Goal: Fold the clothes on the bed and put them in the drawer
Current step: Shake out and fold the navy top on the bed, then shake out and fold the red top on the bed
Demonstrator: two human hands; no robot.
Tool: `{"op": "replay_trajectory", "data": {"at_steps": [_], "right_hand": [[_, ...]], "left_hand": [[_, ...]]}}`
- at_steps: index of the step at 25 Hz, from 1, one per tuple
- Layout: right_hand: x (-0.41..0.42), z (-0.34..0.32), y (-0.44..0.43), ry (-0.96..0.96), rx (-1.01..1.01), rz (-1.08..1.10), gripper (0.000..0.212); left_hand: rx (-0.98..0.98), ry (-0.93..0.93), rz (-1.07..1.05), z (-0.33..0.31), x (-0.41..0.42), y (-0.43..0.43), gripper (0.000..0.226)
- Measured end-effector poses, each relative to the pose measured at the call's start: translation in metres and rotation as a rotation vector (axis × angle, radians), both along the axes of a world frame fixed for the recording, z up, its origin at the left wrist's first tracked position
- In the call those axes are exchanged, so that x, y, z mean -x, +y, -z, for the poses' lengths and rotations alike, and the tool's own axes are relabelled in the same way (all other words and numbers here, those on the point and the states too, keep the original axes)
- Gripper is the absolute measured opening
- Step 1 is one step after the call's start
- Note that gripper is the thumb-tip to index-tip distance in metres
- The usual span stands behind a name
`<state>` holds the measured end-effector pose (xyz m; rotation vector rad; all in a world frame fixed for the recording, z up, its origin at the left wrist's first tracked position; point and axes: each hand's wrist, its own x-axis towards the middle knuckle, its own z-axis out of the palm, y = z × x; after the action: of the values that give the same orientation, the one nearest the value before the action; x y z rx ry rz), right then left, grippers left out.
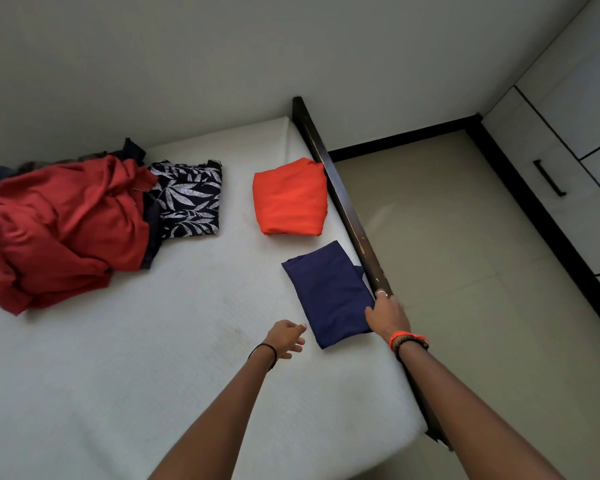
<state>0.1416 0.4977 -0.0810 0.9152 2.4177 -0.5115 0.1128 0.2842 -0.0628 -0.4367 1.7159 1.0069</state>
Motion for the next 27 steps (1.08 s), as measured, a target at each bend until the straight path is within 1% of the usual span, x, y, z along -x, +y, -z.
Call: {"op": "replay_trajectory", "data": {"at_steps": [3,7,10,13,17,23,27], "right_hand": [[0.002,-0.025,-0.014,0.041,-0.023,-0.024,0.042],[0.022,-0.059,-0.049,0.093,0.082,-0.079,0.043],[0.041,-0.080,-0.086,0.133,0.138,-0.153,0.040],[0.059,-0.091,-0.127,0.147,0.200,-0.188,0.036],[0.080,-0.098,-0.182,0.178,0.255,-0.226,0.037],[0.129,-0.116,-0.278,0.233,0.328,-0.274,0.022],[0.168,-0.129,-0.352,0.244,0.351,-0.333,0.018]], "left_hand": [[-0.039,0.032,0.007,-0.032,0.008,-0.018,0.038],[-0.066,0.113,-0.040,-0.075,0.023,-0.054,0.033],[-0.060,0.152,-0.079,-0.098,0.034,-0.090,0.026],[-0.031,0.205,-0.132,-0.106,0.046,-0.133,0.020],[0.034,0.296,-0.235,-0.107,0.064,-0.202,0.021],[0.108,0.445,-0.427,-0.110,0.098,-0.315,0.013],[0.188,0.520,-0.507,-0.110,0.120,-0.388,0.021]]}}
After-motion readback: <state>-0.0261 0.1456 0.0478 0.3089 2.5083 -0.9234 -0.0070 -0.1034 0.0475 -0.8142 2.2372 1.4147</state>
